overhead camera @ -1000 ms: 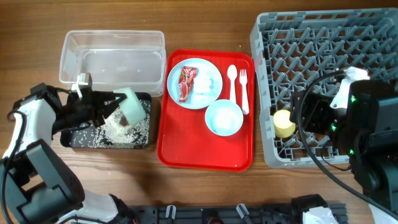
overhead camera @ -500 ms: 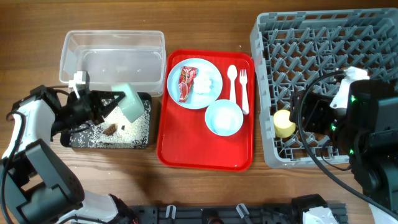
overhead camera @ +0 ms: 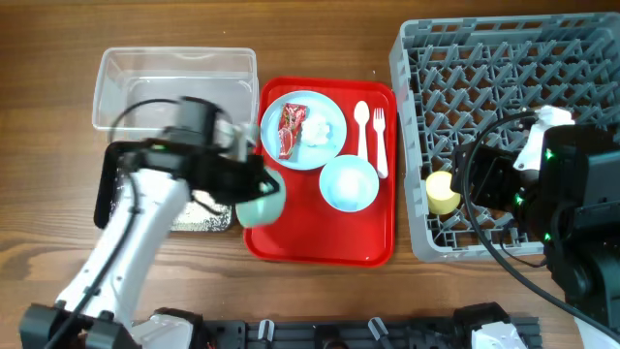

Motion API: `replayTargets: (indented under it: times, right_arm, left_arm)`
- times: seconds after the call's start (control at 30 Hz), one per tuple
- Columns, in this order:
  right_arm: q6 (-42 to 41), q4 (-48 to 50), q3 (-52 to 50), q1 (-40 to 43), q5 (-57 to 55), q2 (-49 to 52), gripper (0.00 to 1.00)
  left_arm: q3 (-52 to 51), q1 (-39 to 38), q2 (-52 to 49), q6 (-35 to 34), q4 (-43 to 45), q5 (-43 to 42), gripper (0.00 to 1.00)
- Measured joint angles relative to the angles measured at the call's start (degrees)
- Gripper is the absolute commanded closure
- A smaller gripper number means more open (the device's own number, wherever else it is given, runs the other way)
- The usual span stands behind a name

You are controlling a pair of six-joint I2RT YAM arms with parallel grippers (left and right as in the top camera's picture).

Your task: Sort waste into correct bins and load items into the dishwasher rack

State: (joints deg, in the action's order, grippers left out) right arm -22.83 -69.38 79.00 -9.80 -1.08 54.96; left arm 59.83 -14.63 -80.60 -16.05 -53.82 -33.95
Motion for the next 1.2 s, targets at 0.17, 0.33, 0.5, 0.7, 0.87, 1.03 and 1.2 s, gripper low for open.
replayTargets:
  times: [0.17, 0.33, 0.5, 0.7, 0.87, 1.03, 1.2]
  right_arm:
    - [0.02, -0.02, 0.0, 0.0, 0.02, 0.0, 0.1]
    - [0.02, -0.02, 0.0, -0.02, 0.02, 0.0, 0.09]
    - [0.02, -0.09, 0.0, 0.0, 0.02, 0.0, 0.09]
    - [0.02, -0.35, 0.0, -0.02, 0.02, 0.0, 0.09]
    - [0.02, -0.46, 0.0, 0.0, 0.02, 0.61, 0.09]
    - [-0.31, -0.79, 0.0, 0.0, 0.28, 3.56, 0.1]
    - [-0.46, -0.9, 0.0, 0.0, 0.61, 4.02, 0.1]
  left_arm:
    - [0.0, -23.04, -5.6, -13.05, 6.45, 27.65, 0.89]
    - [0.42, -28.06, -10.05, -18.01, 6.88, 37.07, 0.56]
    - [8.13, -28.06, -8.79, -16.59, 6.25, 39.65, 0.39]
    - [9.2, -19.5, -13.22, -8.96, 24.22, 44.85, 0.36]
    - [9.22, -11.91, -25.7, -6.08, 31.43, 40.89, 0.38]
    - [9.22, -12.15, -28.59, -4.52, 34.1, 39.45, 0.5]
    - [9.7, -13.29, -28.63, -3.96, 35.39, 38.12, 0.39]
